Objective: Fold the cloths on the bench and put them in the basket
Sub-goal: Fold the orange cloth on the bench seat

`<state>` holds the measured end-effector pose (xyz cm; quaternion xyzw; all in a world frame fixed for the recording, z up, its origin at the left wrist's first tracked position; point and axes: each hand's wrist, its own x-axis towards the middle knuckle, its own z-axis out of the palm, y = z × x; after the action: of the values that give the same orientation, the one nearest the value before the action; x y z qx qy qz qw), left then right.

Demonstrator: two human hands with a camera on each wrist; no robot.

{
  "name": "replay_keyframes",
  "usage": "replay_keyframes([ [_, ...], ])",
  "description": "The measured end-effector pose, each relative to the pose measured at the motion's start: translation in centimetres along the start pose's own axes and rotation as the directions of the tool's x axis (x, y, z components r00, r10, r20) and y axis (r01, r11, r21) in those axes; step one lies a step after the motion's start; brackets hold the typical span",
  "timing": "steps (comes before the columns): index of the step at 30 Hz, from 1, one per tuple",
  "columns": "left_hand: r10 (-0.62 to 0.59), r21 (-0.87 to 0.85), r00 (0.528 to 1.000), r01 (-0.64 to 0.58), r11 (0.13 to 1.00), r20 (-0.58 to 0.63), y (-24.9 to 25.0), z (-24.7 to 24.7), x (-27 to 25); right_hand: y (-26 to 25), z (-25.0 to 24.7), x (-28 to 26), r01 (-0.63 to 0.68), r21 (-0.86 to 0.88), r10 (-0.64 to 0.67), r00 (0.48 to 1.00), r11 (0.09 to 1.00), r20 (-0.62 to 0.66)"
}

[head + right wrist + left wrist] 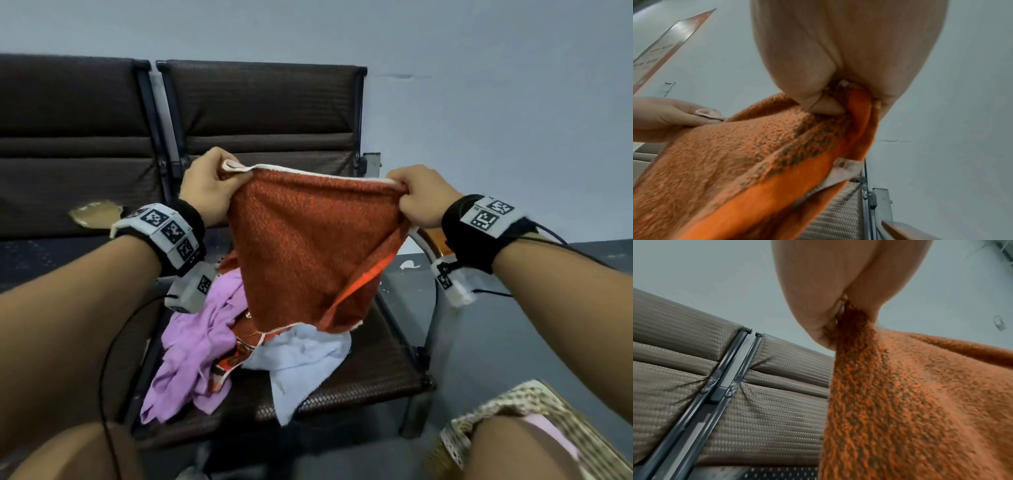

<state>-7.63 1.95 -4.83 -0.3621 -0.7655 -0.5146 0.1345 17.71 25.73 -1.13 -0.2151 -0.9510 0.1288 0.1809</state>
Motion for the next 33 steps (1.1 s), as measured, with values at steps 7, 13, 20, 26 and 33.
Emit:
replay_keyframes([
  [7,-0.094,-0.035,0.995,0.093,0.995,-0.029,-2.4,0.7,-1.1,1.2,2.1,-0.9,-0.115,0.156,0.104,0.991,0.981,0.08],
  [13,-0.139,0.246,0.99,0.136,0.96,-0.008,-2.6,1.8,-1.7,2.1,4.2,0.2,-0.209,0.302,0.189,0.977,0.93,0.096],
  [20,-0.468,-0.075,0.882,0.464,0.883,-0.059,-0.5,3.2,-1.7,0.3,5.3,1.5,-0.341,0.528,0.379,0.924,0.778,0.038],
  [26,-0.407,-0.423,0.866,0.498,0.757,0.291,6.5,6.7,-4.4,-4.1,6.1,1.5,-0.357,0.729,0.34,0.923,0.585,0.179],
  [33,-0.268,-0.501,0.795,0.564,0.657,0.545,9.6,8.2,-7.9,-5.6,6.2,-0.7,-0.429,0.833,0.142,0.903,0.35,0.406],
])
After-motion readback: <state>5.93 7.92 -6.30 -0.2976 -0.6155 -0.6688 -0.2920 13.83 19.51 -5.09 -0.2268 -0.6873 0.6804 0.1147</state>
